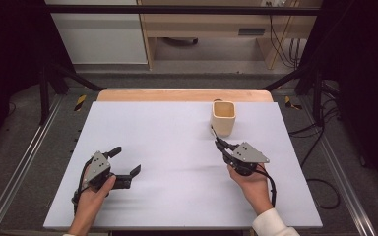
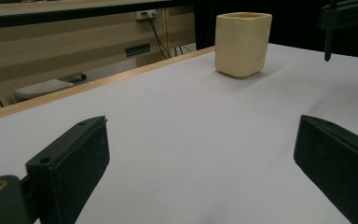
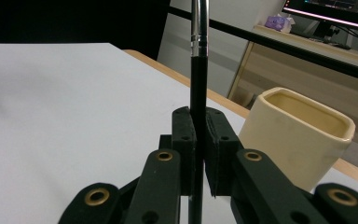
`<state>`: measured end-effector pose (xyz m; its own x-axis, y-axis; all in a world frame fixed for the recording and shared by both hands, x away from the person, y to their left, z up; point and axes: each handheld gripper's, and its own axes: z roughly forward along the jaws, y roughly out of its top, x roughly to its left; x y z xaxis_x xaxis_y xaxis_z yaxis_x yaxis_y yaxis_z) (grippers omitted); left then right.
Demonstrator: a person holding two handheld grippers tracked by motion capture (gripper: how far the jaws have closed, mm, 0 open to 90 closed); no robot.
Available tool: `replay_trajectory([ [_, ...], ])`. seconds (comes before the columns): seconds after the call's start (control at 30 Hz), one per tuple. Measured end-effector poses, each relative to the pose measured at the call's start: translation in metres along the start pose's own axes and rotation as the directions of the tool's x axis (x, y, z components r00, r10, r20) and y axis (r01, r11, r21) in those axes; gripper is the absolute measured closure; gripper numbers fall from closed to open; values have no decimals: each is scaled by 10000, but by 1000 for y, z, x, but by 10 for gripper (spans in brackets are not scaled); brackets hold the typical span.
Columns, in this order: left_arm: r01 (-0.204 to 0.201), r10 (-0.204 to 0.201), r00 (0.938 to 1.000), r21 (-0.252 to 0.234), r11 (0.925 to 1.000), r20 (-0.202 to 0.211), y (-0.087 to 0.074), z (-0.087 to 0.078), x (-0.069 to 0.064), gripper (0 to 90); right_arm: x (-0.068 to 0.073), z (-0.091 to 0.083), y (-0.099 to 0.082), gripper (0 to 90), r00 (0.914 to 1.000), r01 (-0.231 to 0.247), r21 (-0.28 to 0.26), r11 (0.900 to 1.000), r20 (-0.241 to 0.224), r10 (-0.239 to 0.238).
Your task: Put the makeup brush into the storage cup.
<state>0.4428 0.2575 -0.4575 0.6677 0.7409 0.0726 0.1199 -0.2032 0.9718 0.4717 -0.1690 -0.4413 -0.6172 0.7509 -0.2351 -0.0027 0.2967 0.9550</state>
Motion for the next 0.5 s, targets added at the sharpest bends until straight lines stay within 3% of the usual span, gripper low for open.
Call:
replay_trajectory([
  [0.5, 262, -254, 9995, -412, 9988, 201, 2, -5, 3, 27, -8, -4, -2, 836, 9973, -730, -207, 9971, 0, 730],
])
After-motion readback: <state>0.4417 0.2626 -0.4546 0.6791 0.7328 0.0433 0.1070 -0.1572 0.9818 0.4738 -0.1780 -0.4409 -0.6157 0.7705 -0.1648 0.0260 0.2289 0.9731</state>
